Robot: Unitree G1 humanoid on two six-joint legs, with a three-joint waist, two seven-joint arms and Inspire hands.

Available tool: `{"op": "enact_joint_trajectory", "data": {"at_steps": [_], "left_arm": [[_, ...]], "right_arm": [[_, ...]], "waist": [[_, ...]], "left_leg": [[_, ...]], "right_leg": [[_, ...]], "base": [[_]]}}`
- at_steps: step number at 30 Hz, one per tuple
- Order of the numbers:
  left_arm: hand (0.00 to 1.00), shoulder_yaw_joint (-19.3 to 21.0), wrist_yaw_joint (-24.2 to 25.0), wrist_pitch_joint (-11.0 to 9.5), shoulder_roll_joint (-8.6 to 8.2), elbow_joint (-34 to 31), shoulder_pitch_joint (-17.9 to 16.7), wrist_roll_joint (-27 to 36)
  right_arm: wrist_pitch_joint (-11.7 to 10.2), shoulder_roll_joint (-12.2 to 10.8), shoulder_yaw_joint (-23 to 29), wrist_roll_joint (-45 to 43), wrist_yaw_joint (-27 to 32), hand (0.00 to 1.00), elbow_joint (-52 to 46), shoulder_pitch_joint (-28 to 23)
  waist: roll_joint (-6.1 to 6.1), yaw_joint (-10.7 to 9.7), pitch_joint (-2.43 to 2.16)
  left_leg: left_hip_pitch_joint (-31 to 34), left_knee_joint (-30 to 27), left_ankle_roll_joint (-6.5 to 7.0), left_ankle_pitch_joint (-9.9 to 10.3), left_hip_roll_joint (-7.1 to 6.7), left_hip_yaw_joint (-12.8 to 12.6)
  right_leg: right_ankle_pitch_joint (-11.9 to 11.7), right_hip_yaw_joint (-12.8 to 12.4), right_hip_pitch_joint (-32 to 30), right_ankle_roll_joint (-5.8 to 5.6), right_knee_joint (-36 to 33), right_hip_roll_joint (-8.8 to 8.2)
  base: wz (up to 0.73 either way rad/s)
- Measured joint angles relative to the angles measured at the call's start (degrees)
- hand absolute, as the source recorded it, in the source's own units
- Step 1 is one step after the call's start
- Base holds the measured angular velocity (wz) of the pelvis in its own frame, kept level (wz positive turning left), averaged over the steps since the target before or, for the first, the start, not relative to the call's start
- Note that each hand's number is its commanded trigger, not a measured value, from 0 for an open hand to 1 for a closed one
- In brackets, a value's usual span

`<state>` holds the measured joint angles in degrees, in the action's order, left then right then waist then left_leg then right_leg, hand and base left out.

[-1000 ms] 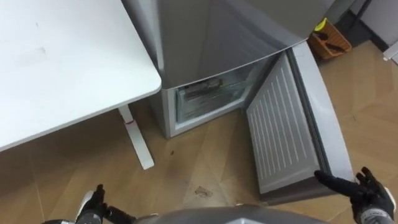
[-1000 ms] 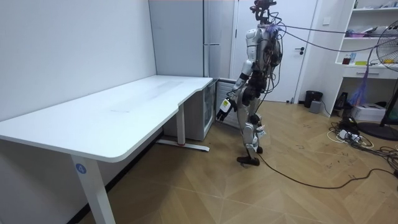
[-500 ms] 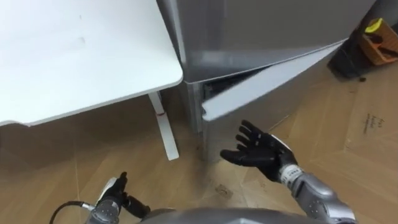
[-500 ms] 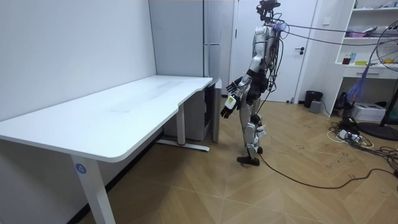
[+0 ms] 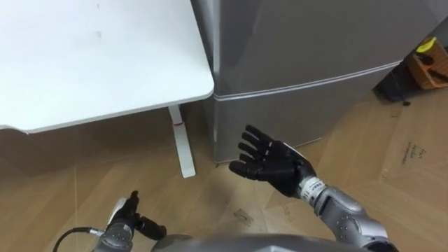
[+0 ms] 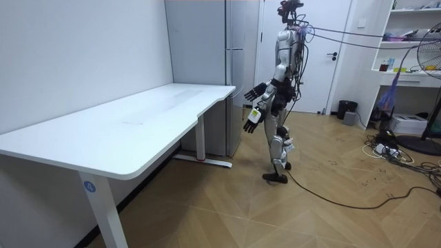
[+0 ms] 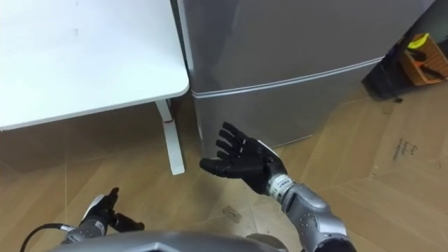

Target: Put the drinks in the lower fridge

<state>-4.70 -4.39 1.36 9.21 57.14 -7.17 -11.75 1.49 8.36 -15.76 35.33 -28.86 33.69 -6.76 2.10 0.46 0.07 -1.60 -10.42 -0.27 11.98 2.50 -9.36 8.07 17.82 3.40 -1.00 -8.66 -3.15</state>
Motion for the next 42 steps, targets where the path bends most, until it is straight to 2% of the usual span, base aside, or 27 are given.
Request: {"op": "enact_joint_trajectory", "data": {"at_steps": [3,5,9,11,15,18,19,23,26,28,29,31,33,35,38,39,40,42], "left_arm": [[0.00,0.00,0.01,0.00,-0.30,-0.41,0.03,0.37],[0.00,0.00,-0.02,0.01,-0.50,-1.12,-0.21,0.37],[0.00,-0.04,-0.05,0.01,-0.62,-1.68,-0.27,0.41],[0.00,0.10,-0.06,-0.01,-0.75,-1.60,-0.25,0.43],[0.00,1.19,0.20,-0.08,-0.73,-0.81,-0.22,0.87],[0.00,2.52,1.21,-0.08,-0.73,0.05,-0.14,0.81],[0.00,3.06,1.27,-0.05,-0.75,0.37,-0.20,0.88],[0.00,4.82,1.06,-0.10,-0.75,1.38,-1.11,1.00],[0.00,8.73,1.35,-0.07,-0.94,2.74,-1.74,0.19],[0.00,9.85,1.35,-0.02,-0.86,4.11,-2.23,0.19],[0.00,10.56,1.44,0.14,-0.87,5.50,-2.38,0.10],[0.00,11.54,1.67,0.79,-0.86,5.98,-2.46,-0.57],[0.00,12.47,1.69,1.18,-0.62,6.01,-3.05,-2.42],[0.00,13.80,1.43,1.33,-0.28,6.02,-3.80,-5.46],[0.00,14.20,0.83,2.38,0.59,6.08,-4.83,-6.66],[0.00,14.61,0.54,3.35,0.91,6.10,-5.06,-6.95],[0.00,15.15,0.07,3.75,1.10,6.19,-5.18,-7.32],[0.00,16.04,-0.40,3.78,1.15,6.48,-5.11,-7.93]], "right_arm": [[0.12,0.24,0.02,-1.20,0.27,0.00,2.13,0.34],[1.08,0.57,0.02,-4.44,0.49,0.00,2.39,0.22],[1.21,0.55,-0.37,-7.61,0.54,0.00,4.18,0.13],[1.20,0.57,-0.39,-8.65,0.59,0.00,7.51,0.41],[1.05,0.54,0.20,-10.56,1.56,0.00,13.68,1.21],[1.11,0.54,3.66,-13.41,2.33,0.00,20.46,1.20],[1.10,0.67,4.73,-13.45,2.77,0.00,22.77,1.14],[1.06,0.81,8.87,-14.69,4.78,0.00,28.59,0.77],[1.07,0.96,15.11,-18.97,6.57,0.00,32.46,-0.09],[1.05,0.98,17.48,-18.87,7.29,0.00,33.58,-0.07],[1.05,1.02,18.78,-18.84,8.06,0.00,33.93,-0.07],[1.07,1.03,20.61,-17.84,8.78,0.00,35.48,-0.22],[1.14,0.98,21.97,-16.96,9.34,0.00,36.82,-0.14],[1.13,1.02,24.29,-16.21,9.65,0.00,39.45,-0.22],[1.15,1.02,26.46,-15.22,10.23,0.00,42.33,-0.17],[1.15,1.05,26.91,-15.26,11.00,0.00,43.06,-0.17],[1.14,1.11,27.10,-15.36,11.60,0.00,43.79,-0.17],[1.31,1.12,27.18,-15.37,12.09,0.00,44.33,-0.13]], "waist": [[0.01,-0.03,0.41],[-0.15,-0.02,0.60],[-0.05,-0.04,0.48],[0.12,0.11,0.23],[0.31,-0.07,0.09],[0.46,-0.29,-0.10],[0.69,-0.33,-0.12],[0.52,-0.34,-0.03],[0.51,-0.47,0.07],[0.41,-0.95,0.19],[0.28,-1.71,0.42],[0.32,-2.19,0.30],[0.61,-2.28,0.09],[0.93,-2.84,0.07],[1.31,-3.13,-0.11],[1.45,-3.13,-0.14],[1.72,-3.15,-0.16],[1.87,-3.05,-0.16]], "left_leg": [[-0.02,0.19,0.01,0.00,-0.11,0.24],[0.03,0.51,0.02,0.00,-0.18,0.27],[-0.01,0.56,0.03,-0.02,-0.21,0.77],[-0.01,0.54,0.05,-0.03,-0.25,0.82],[0.06,0.00,0.09,-0.04,-0.37,0.77],[-0.07,-0.08,0.30,-0.15,-0.73,0.80],[-0.19,-0.03,0.43,-0.22,-1.06,0.81],[-0.97,0.16,0.94,-0.08,-1.44,0.78],[-1.25,-0.27,1.78,0.46,-2.13,0.85],[-1.47,-0.99,2.50,0.96,-2.53,1.04],[-1.49,-1.43,3.02,1.28,-2.95,1.81],[-2.02,-1.49,3.92,1.44,-3.38,2.92],[-2.11,-1.97,4.80,1.44,-4.45,4.85],[-2.10,-2.99,6.07,1.67,-5.83,7.59],[-2.52,-3.43,6.87,1.75,-7.09,9.86],[-2.62,-3.57,7.11,1.62,-7.65,10.24],[-2.35,-3.74,7.19,1.58,-8.13,10.93],[-1.77,-4.28,7.25,1.63,-8.25,11.12]], "right_leg": [[0.12,0.87,0.21,-0.20,0.03,-0.19],[0.21,0.93,0.20,-0.34,0.03,-0.27],[0.26,1.31,0.51,-0.42,0.03,-0.27],[0.27,1.34,0.60,-0.43,0.03,-0.32],[0.27,1.97,0.92,-0.43,0.01,-0.58],[0.60,2.72,1.89,-0.97,-0.05,-1.11],[0.93,2.77,2.09,-1.46,-0.08,-1.51],[1.26,2.80,2.81,-1.98,-0.63,-2.11],[1.84,2.83,2.32,-2.70,-3.58,-3.28],[2.10,2.94,2.07,-3.11,-5.67,-4.09],[2.19,3.27,1.78,-3.24,-7.59,-4.80],[2.22,2.83,1.48,-3.28,-10.27,-5.97],[2.23,2.70,1.90,-3.31,-11.33,-6.83],[2.21,0.81,3.01,-3.35,-10.89,-7.41],[2.25,-2.02,4.91,-3.44,-7.68,-7.18],[2.11,-3.10,6.07,-3.43,-5.35,-6.98],[1.75,-3.70,7.12,-3.60,-3.41,-6.89],[1.31,-3.74,7.61,-3.93,-1.85,-6.76]], "base": [[0.10],[0.08],[0.09],[0.08],[0.10],[0.33],[0.17],[0.06],[0.05],[0.10],[0.25],[0.36],[0.44],[0.65],[0.47],[0.27],[0.26],[0.10]]}}
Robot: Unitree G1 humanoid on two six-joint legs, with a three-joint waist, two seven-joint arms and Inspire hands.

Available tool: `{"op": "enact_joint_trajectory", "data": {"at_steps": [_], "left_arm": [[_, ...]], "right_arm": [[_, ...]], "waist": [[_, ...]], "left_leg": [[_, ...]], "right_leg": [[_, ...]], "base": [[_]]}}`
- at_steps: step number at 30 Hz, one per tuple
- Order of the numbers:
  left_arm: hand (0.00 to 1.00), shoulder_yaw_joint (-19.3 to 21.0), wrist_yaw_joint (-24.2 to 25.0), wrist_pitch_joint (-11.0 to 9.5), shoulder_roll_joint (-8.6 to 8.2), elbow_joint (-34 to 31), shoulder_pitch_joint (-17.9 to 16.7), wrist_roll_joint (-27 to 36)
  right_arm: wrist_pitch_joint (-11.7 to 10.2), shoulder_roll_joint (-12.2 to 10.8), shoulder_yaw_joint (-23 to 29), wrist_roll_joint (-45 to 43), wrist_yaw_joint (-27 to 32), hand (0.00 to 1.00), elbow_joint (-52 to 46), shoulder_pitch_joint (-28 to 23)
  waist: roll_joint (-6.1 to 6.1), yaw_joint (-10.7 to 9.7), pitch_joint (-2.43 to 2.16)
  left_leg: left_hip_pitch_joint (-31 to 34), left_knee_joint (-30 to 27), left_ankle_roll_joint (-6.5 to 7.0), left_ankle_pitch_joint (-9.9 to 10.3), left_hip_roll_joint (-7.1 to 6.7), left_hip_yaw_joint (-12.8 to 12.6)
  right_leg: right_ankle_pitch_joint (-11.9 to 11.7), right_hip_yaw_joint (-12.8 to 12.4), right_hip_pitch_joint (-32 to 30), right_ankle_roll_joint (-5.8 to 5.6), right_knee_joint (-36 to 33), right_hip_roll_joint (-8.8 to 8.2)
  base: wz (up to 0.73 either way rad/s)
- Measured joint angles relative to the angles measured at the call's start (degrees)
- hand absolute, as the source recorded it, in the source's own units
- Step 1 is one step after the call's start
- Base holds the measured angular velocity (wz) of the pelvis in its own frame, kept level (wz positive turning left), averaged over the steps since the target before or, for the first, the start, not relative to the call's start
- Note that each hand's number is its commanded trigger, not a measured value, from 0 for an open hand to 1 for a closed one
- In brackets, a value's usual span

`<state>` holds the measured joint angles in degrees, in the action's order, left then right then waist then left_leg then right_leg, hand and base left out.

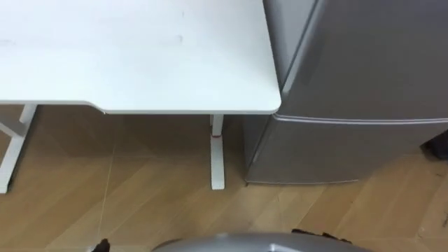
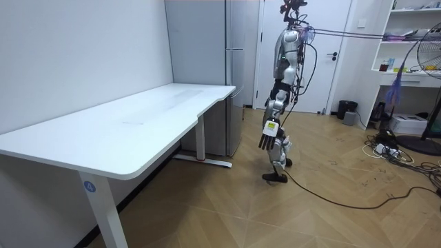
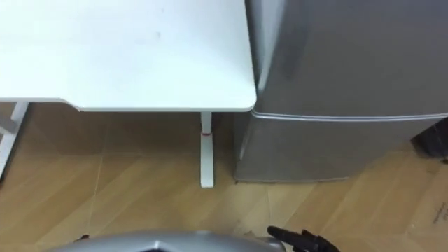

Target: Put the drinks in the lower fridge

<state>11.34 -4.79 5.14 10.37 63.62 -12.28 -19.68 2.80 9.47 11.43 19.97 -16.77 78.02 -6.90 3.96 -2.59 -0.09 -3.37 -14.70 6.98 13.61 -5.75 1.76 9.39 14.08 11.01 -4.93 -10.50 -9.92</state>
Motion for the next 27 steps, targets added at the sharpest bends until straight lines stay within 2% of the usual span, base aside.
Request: {"op": "enact_joint_trajectory", "data": {"at_steps": [7,12,16,20,27], "left_arm": [[0.00,0.89,-0.16,1.17,-0.71,0.55,-0.33,-1.29],[0.00,0.91,-0.08,1.99,-0.91,0.59,0.19,-1.30],[0.00,1.20,-0.05,2.22,-1.09,0.61,-0.11,-1.30],[0.00,1.18,-0.04,3.57,-1.40,0.54,-0.19,-1.30],[0.00,1.18,-0.03,3.82,-1.91,0.51,0.09,-1.30]], "right_arm": [[1.13,-0.01,-0.32,0.03,1.90,0.00,-0.20,0.14],[2.35,-0.02,-1.20,1.30,3.49,0.00,-0.13,0.21],[3.25,0.03,-1.44,2.30,3.47,0.00,-0.13,0.11],[3.61,0.42,-1.77,2.29,2.82,0.00,-0.15,0.16],[4.38,1.13,-2.34,2.35,0.98,0.00,-0.14,0.34]], "waist": [[-0.30,0.19,0.26],[-0.06,1.25,0.40],[-0.26,1.36,0.28],[-0.69,1.32,0.19],[-1.19,1.31,0.10]], "left_leg": [[-0.48,0.47,-0.60,0.35,0.18,0.14],[-0.58,0.40,-1.40,0.36,0.90,0.21],[-0.30,0.23,-2.25,0.27,1.28,0.68],[-0.23,0.40,-2.82,0.08,1.88,0.69],[-0.23,0.48,-3.48,-0.07,2.44,0.73]], "right_leg": [[0.21,-0.06,1.74,-0.68,1.97,0.44],[0.39,-1.26,1.75,-0.98,1.96,1.25],[0.39,-1.09,1.69,-0.97,1.96,2.08],[0.41,0.30,1.61,-0.98,1.99,2.51],[0.42,0.06,1.68,-0.96,1.99,3.12]], "base": [[-0.02],[-0.04],[0.04],[0.00],[-0.01]]}}
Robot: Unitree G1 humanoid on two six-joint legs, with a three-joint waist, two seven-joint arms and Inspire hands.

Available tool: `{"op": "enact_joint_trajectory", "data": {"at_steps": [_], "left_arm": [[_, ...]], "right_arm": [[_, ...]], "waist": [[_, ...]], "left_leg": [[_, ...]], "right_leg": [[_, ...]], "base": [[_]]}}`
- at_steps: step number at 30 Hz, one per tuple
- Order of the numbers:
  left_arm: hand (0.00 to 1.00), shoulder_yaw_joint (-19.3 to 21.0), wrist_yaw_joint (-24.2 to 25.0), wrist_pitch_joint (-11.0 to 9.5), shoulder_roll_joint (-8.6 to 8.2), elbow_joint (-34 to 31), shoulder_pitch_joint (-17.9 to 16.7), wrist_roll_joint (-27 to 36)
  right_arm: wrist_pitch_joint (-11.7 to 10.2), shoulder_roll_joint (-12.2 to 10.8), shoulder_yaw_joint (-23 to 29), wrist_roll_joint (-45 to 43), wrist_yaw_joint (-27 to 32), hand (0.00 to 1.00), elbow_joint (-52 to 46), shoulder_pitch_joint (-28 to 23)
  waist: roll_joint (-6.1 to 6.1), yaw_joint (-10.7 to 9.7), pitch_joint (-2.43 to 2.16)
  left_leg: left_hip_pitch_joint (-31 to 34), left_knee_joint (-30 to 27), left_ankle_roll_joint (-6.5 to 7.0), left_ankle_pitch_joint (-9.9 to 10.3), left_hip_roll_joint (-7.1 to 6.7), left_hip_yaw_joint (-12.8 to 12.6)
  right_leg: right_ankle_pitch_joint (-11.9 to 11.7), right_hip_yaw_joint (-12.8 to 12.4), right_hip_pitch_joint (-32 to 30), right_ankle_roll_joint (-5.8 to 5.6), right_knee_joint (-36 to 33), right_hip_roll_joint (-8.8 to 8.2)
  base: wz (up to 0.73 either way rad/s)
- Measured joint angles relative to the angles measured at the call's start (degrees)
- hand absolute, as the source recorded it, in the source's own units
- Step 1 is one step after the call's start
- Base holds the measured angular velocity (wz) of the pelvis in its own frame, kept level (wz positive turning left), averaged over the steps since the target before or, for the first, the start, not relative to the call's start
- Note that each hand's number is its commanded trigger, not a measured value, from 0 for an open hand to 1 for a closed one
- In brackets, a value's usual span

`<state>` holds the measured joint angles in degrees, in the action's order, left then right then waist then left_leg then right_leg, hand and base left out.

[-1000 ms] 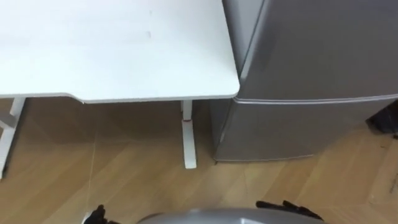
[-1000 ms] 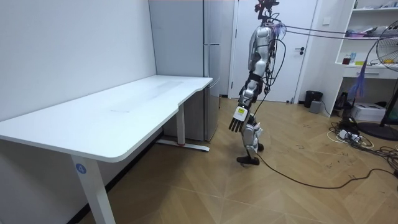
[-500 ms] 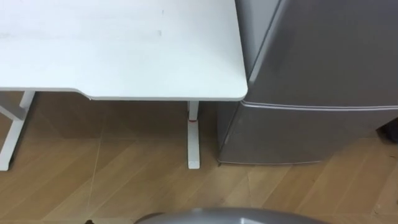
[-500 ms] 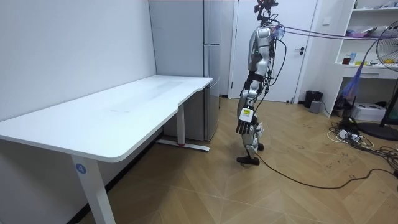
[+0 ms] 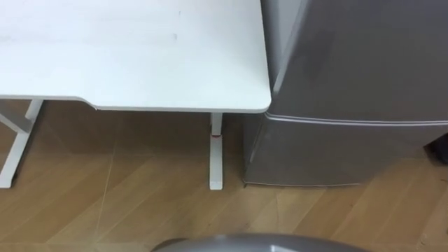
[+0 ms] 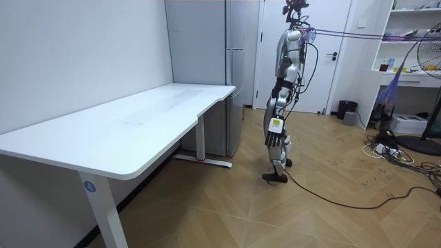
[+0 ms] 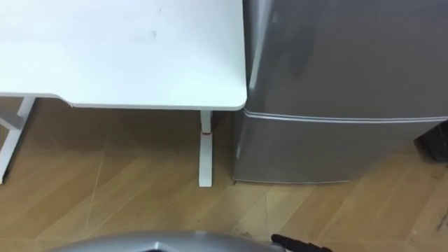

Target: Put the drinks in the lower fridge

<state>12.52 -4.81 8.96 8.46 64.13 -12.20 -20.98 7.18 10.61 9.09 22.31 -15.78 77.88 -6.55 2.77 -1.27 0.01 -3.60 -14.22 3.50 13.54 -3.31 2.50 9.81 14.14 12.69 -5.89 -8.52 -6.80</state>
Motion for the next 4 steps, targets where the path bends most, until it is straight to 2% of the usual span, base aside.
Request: {"op": "enact_joint_trajectory", "data": {"at_steps": [4], "left_arm": [[0.00,-0.33,-0.01,-0.20,-0.39,-0.03,0.46,0.05]], "right_arm": [[-0.09,0.27,-1.13,0.49,-0.41,0.00,-0.16,0.07]], "waist": [[-0.11,0.05,0.00]], "left_leg": [[0.01,-0.08,-0.28,-0.14,0.36,0.00]], "right_leg": [[-0.01,-0.24,0.19,0.02,-0.02,0.37]], "base": [[0.00]]}}
